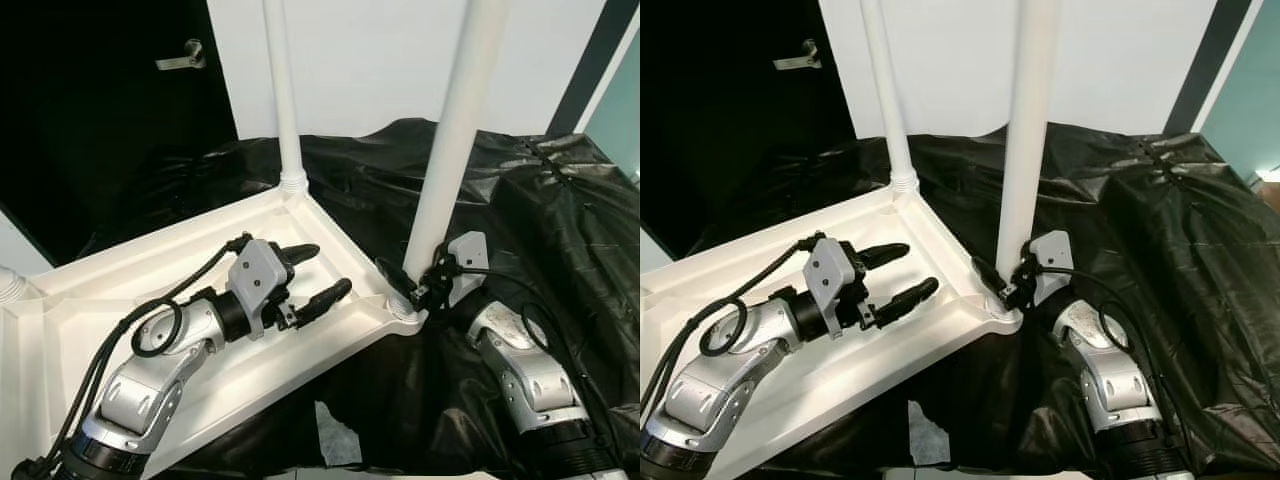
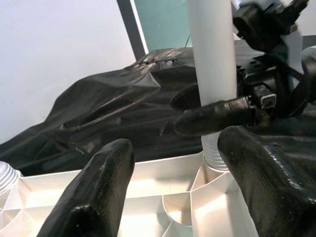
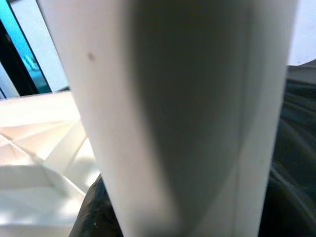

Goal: Building children table

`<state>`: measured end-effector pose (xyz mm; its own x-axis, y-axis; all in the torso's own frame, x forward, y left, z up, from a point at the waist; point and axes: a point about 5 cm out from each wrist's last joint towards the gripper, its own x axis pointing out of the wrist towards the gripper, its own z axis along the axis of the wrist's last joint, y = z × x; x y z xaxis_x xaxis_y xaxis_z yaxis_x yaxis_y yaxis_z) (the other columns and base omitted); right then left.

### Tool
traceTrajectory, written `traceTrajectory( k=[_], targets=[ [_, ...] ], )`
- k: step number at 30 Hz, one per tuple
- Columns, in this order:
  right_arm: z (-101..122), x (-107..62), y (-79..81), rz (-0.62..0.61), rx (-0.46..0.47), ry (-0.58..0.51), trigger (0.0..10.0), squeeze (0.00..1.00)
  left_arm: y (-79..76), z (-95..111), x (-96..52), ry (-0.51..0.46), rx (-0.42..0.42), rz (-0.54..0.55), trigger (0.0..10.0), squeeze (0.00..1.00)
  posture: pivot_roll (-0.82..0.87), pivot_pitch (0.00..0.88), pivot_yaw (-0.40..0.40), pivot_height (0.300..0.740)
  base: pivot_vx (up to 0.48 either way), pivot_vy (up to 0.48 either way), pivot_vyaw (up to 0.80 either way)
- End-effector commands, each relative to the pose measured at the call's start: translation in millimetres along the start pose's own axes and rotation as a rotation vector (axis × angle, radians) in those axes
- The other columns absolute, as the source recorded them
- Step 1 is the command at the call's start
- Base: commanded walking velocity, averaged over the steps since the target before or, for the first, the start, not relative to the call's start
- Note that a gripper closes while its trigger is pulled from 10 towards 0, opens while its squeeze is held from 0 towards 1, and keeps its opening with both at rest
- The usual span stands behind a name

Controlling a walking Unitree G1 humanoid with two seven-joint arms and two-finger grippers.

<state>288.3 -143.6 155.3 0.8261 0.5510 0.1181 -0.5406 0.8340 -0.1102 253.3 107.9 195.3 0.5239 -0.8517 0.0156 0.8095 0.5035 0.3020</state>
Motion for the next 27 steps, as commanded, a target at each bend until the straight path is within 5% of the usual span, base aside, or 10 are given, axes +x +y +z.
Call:
traceTrajectory(
  k=[1, 11, 12, 13, 14, 26, 27],
  targets=[
    [15, 2.4, -1.0, -0.01, 0.008, -0.067, 10.0, 0.0, 4.3, 1, -0.2, -0.005, 0.005, -0.02, 10.0, 0.0, -0.02, 0.0, 0.042, 0.74, 0.0, 0.0, 0.0],
    [47, 14.1, -5.8, -0.022, 0.0, -0.177, 10.0, 0.0, 13.8, 5, 4.8, -0.019, -0.005, -0.025, 10.0, 0.0, -0.02, 0.0, 0.042, 0.74, 0.0, 0.0, 0.0],
    [54, 17.1, -6.3, -0.015, 0.002, -0.204, 10.0, 0.0, 17.8, 7, 5.8, -0.024, -0.013, -0.024, 10.0, 0.51, -0.02, 0.0, 0.037, 0.74, 0.0, 0.0, 0.0],
    [54, 17.1, -6.3, -0.015, 0.002, -0.204, 10.0, 0.0, 17.8, 7, 5.8, -0.024, -0.013, -0.024, 10.0, 0.51, -0.02, 0.0, 0.037, 0.74, 0.0, 0.0, 0.0],
    [56, 18.5, -6.8, -0.009, -0.002, -0.204, 10.0, 0.0, 19.9, 8, 6.0, -0.031, -0.028, -0.029, 10.0, 1.0, -0.02, 0.0, 0.033, 0.74, 0.0, 0.0, 0.0],
    [42, 24.6, -6.6, 0.197, -0.057, -0.056, 10.0, 0.0, 26.4, 37, 20.0, -0.191, -0.085, -0.09, 10.0, 1.0, 0.0, 0.0, 0.011, 0.74, 0.0, 0.0, 0.0],
    [40, 25.2, -4.5, 0.228, -0.054, -0.038, 10.0, 0.0, 24.8, 43, 22.5, -0.225, -0.098, -0.106, 10.0, 0.86, 0.0, 0.0, 0.009, 0.74, 0.0, 0.0, 0.0]
  ],
)
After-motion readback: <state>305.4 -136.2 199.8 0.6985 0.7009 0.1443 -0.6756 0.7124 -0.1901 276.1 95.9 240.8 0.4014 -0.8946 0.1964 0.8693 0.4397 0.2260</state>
